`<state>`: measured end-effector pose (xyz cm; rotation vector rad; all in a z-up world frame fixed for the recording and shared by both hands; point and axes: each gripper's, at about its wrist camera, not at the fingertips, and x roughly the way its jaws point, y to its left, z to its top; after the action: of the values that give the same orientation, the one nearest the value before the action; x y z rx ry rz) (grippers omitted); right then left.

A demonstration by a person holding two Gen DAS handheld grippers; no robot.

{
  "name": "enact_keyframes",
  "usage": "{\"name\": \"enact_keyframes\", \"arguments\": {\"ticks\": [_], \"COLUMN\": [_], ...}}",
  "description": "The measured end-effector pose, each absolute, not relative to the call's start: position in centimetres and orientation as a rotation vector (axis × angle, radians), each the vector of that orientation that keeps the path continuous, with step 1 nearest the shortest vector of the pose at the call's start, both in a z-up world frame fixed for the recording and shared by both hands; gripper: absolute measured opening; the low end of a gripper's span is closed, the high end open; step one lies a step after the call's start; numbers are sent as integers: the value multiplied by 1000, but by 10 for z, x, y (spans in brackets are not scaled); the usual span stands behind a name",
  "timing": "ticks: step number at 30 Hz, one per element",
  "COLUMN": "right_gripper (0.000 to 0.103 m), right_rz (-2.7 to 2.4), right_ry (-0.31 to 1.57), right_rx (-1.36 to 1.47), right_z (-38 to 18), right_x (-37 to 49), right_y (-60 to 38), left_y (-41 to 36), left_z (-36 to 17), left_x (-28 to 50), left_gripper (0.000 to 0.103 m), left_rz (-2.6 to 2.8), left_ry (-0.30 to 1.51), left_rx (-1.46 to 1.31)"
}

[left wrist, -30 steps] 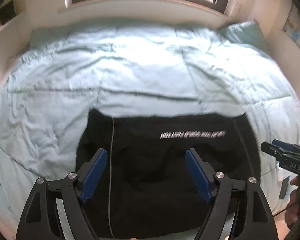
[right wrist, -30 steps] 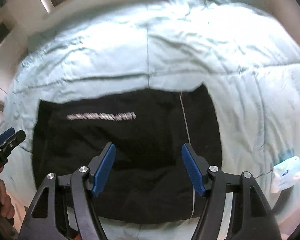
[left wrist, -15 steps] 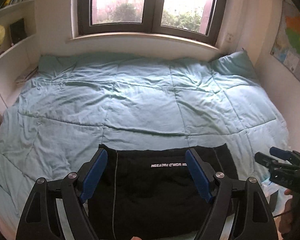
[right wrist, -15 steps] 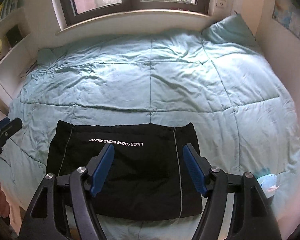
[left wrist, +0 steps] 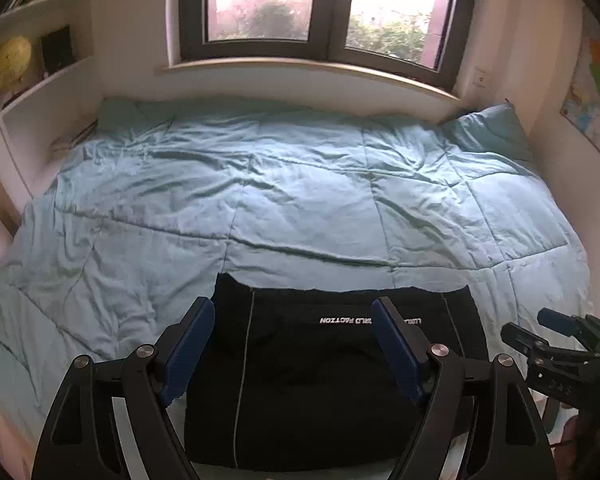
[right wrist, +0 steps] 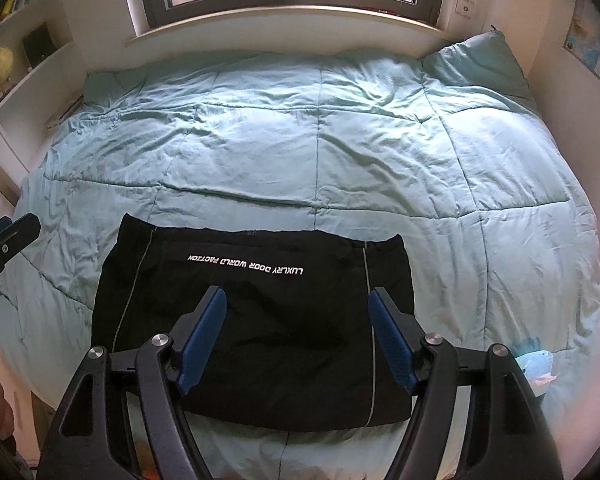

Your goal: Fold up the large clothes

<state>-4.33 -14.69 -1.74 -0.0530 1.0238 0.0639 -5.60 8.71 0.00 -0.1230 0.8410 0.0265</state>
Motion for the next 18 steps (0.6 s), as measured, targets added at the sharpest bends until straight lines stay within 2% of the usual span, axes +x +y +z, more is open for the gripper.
{"name": "enact_keyframes", "arguments": {"ticks": [18], "right_gripper": [76], "right_rz": [37], "right_ry": [1066], "right_rx": [-40], "right_z": [-35], "right_x": [-34], "right_y": [-158], "left_y": [83], "left_z": [-21], "left_x": [-40], "left_gripper": [82], "left_rz": [16], "left_ry": [910], "left_rx": [-99]}}
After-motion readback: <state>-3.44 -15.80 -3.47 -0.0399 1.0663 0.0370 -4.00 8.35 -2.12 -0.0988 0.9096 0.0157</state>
